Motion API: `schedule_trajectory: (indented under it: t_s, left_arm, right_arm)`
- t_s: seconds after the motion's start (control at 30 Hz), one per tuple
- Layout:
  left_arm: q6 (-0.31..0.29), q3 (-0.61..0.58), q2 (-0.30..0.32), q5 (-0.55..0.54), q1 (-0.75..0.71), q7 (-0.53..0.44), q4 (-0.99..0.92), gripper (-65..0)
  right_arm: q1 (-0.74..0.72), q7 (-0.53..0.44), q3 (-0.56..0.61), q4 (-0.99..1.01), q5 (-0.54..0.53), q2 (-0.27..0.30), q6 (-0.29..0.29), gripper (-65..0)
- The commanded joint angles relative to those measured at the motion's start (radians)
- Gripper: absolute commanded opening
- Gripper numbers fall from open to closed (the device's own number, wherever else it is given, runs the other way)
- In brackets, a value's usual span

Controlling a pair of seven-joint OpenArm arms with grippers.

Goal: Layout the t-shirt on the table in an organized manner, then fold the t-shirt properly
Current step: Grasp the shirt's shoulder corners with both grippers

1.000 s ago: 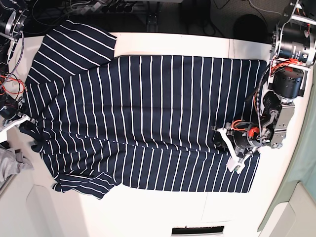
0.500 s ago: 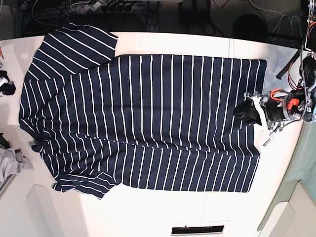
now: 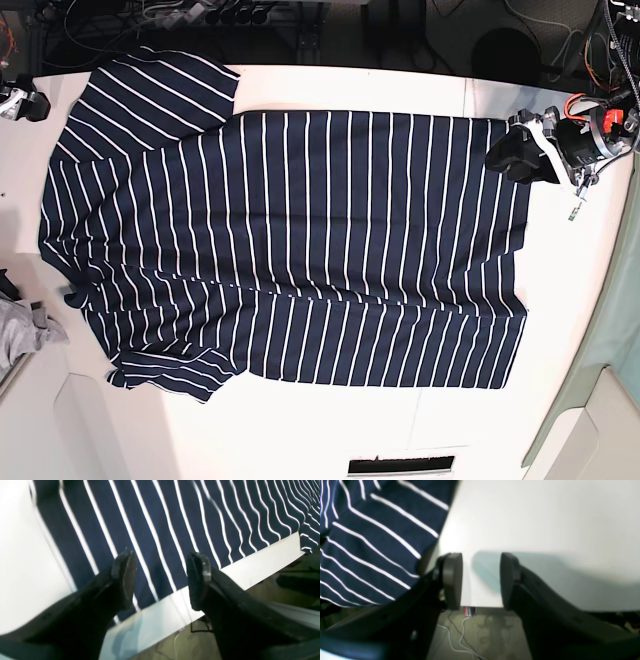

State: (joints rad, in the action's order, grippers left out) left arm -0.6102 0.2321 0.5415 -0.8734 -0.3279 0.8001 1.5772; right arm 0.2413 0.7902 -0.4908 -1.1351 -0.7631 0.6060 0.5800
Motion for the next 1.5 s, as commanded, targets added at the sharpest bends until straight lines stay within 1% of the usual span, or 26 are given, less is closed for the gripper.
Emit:
schedule_trajectory:
  t_s: [0.0,0.03,0.1,0.2,0.33,0.5,0.67,0.87,0.97,1.03,1.13,1.3,1.47]
  left_arm:
    - [0.013,0.032,0.017,-0.018,0.003,-0.022,0.014,-30.1]
    - [0.026,0.054,0.013,-0.018,-0.004,-0.021,0.014,-30.2]
    - [0.026,0.095,0.003,-0.013,-0.011,-0.013,0.014,-30.2]
    - [0.032,0.130,-0.016,0.031,-0.021,-0.010,0.013,-30.2]
    - [0.080,0.131,-0.018,0.084,-0.027,-0.011,-0.014,-30.2]
    - [0.103,0.131,-0.018,0.131,-0.026,-0.024,-0.093,-30.2]
    - [0.101,0.131,-0.018,0.130,-0.028,-0.016,-0.145,-30.2]
    - [0.089,0.131,-0.021,0.130,-0.044,-0.013,-0.149,-30.2]
    - [0.089,0.131,-0.021,0.130,-0.044,-0.014,-0.149,-30.2]
    - [0.070,0.129,-0.023,0.130,-0.044,-0.015,-0.149,-30.2]
    - [0.055,0.127,-0.037,0.130,-0.043,-0.018,-0.149,-30.2]
    - [0.056,0.127,-0.076,0.130,-0.043,-0.018,-0.150,-30.2]
    - [0.055,0.127,-0.093,0.130,-0.043,-0.018,-0.150,-30.2]
  right_arm:
    - [-0.001,0.021,-0.009,-0.014,-0.022,0.019,0.015,-39.7]
    - [0.001,0.040,-0.009,-0.014,-0.039,0.017,0.023,-39.7]
    - [0.004,0.068,-0.009,-0.014,-0.055,0.010,0.024,-39.7]
    - [0.006,0.077,-0.008,-0.014,-0.056,-0.002,0.023,-39.7]
    - [0.006,0.082,-0.008,-0.014,-0.056,-0.028,0.023,-39.7]
    - [0.028,0.086,-0.005,-0.016,-0.056,-0.055,0.029,-39.7]
    - [0.077,0.086,-0.004,-0.050,-0.063,-0.073,0.034,-39.7]
    - [0.168,0.085,-0.004,-0.183,-0.068,-0.075,0.033,-39.8]
    - [0.187,0.085,-0.004,-0.230,-0.068,-0.079,0.030,-39.8]
    - [0.186,0.085,-0.004,-0.232,-0.067,-0.086,0.030,-39.8]
    - [0.185,0.085,-0.004,-0.232,-0.068,-0.109,0.029,-39.8]
    - [0.185,0.085,-0.004,-0.232,-0.067,-0.153,0.029,-39.8]
    - [0.185,0.073,-0.003,-0.232,-0.068,-0.175,0.029,-40.1]
